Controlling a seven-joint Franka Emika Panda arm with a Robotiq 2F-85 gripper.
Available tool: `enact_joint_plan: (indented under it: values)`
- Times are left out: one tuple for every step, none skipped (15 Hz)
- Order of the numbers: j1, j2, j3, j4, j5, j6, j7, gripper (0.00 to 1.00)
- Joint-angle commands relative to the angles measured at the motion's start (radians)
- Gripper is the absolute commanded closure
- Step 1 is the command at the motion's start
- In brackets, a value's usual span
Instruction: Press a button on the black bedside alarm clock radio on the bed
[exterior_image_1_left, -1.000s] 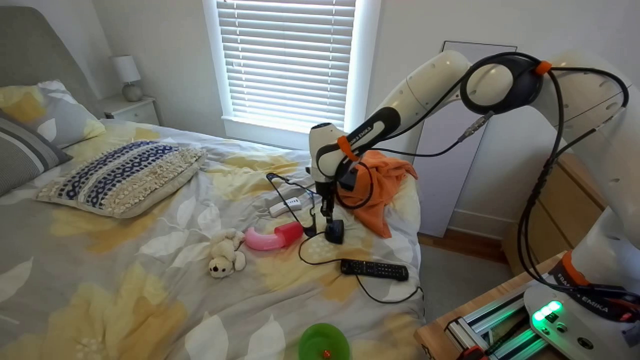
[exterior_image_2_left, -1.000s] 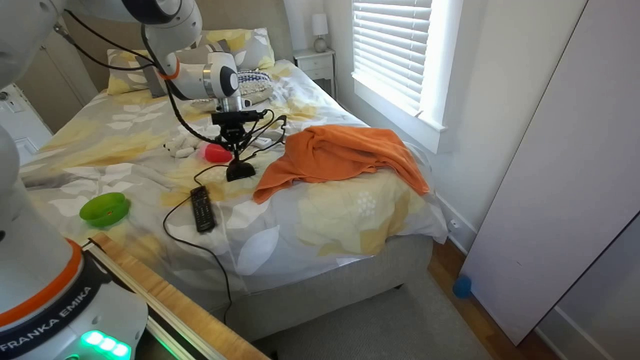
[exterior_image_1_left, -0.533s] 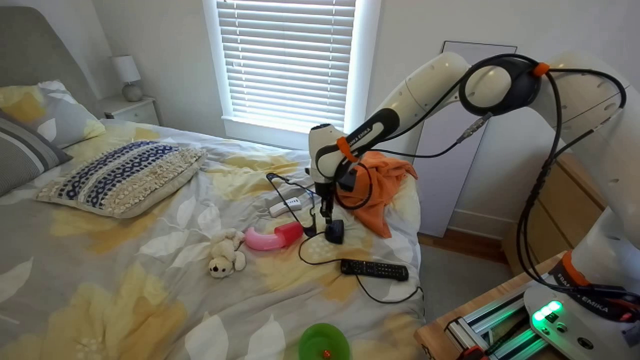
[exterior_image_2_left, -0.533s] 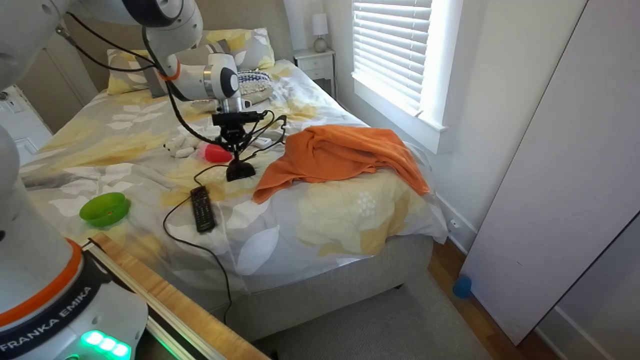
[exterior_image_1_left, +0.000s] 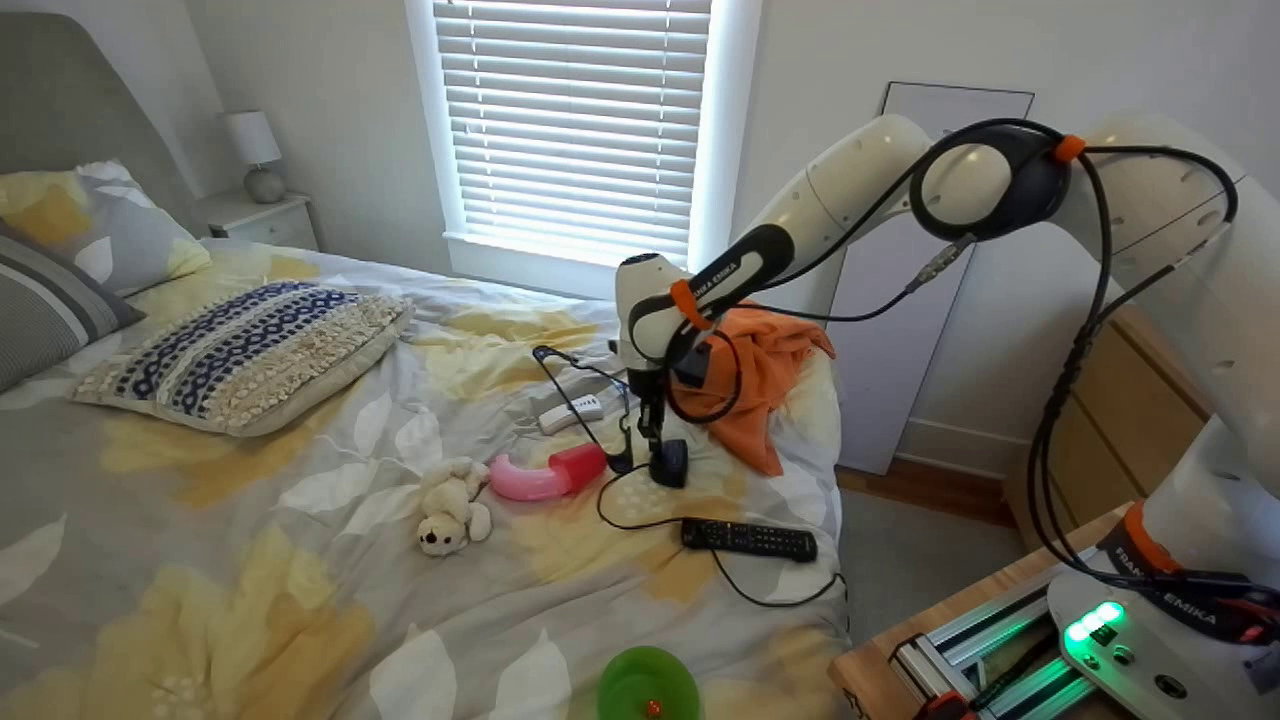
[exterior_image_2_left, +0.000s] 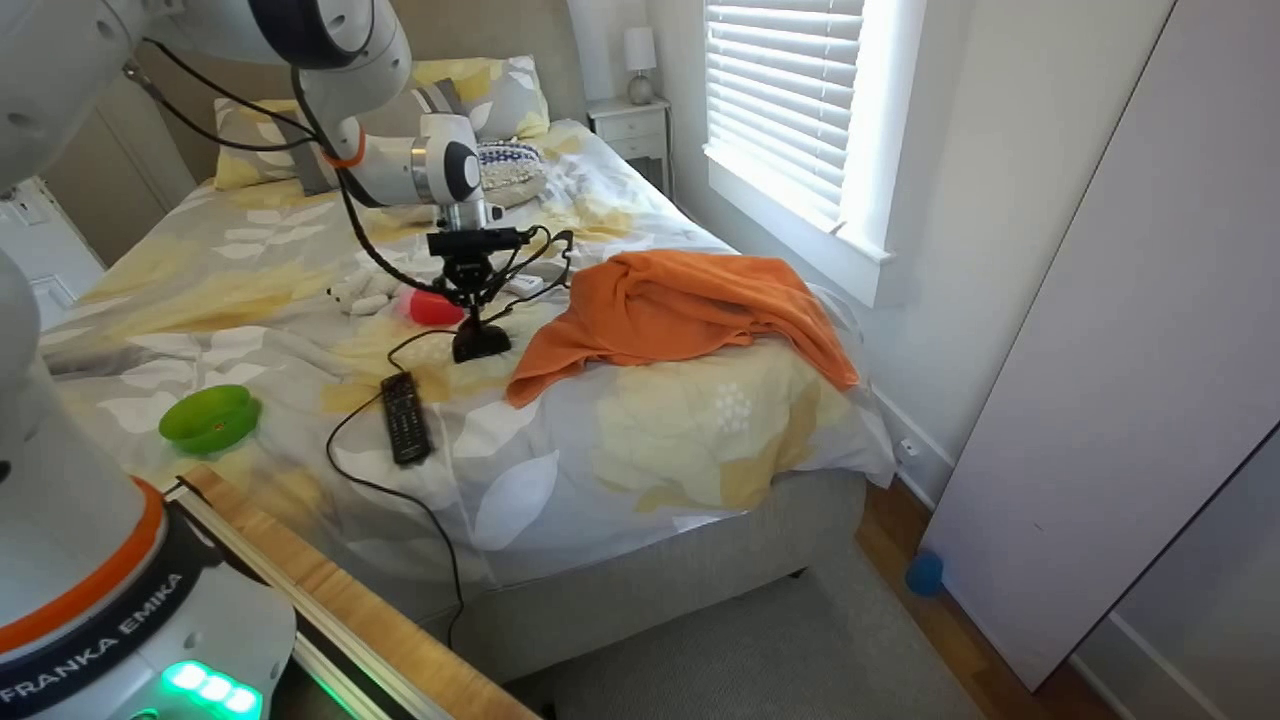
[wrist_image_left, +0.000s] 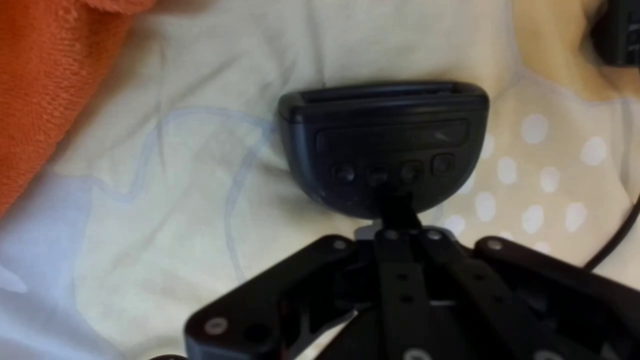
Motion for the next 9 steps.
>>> enact_joint_plan:
  values:
    - [0.018,0.05,-0.004,0.073,0.008,-0.05,-0.023,1.0]
    - [0.018,0.058,-0.003,0.086,0.01,-0.063,-0.029,1.0]
    - [0.018,0.07,-0.001,0.1,0.013,-0.08,-0.035,1.0]
    - [0.019,0.079,-0.001,0.114,0.014,-0.096,-0.039,1.0]
    - [0.019,0.089,0.0,0.128,0.015,-0.111,-0.044,1.0]
    - [0.018,0.101,0.0,0.142,0.017,-0.125,-0.051,1.0]
    - [0.017,0.114,0.001,0.157,0.019,-0.135,-0.058,1.0]
    - [0.015,0.127,0.003,0.173,0.022,-0.143,-0.068,1.0]
    - [0.014,0.145,0.005,0.192,0.025,-0.15,-0.08,1.0]
